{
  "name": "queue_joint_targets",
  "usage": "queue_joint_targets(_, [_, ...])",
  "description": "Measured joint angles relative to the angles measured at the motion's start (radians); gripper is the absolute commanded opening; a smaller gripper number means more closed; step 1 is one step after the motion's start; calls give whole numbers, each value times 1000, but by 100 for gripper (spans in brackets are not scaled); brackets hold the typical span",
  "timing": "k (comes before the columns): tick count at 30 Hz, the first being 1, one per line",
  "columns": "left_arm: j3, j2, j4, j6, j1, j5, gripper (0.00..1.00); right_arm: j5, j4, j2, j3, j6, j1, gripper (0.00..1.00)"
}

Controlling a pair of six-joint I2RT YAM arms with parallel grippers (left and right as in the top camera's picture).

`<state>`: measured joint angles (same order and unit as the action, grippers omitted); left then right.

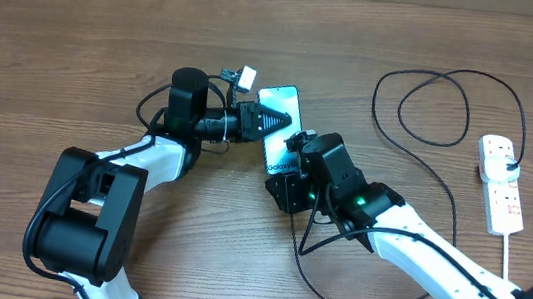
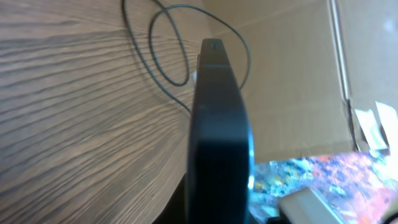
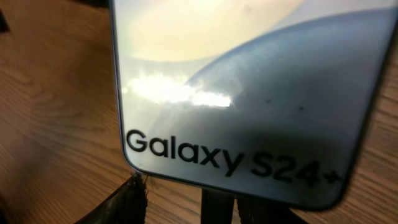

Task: Plug charger to phone and switch on socket

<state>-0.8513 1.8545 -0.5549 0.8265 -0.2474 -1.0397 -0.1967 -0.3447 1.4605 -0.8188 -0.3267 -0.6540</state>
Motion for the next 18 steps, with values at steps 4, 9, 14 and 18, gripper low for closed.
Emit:
queue_joint_targets(4, [4,0,116,-1,-7,67,4,47,-69,-66,-3,4,4,77])
queue_joint_targets(9, [13,0,337,-21,-30,187,4,164,-162,-182,-23,6,12,94])
queue_joint_targets(14, [-42,2,629,-91,-67,306,4,231,-219,-233,-27,9,13,100])
queue_joint_targets(18, [-207,5,934,-230,-93,377,4,248,-245,-233,-27,-3,28,100])
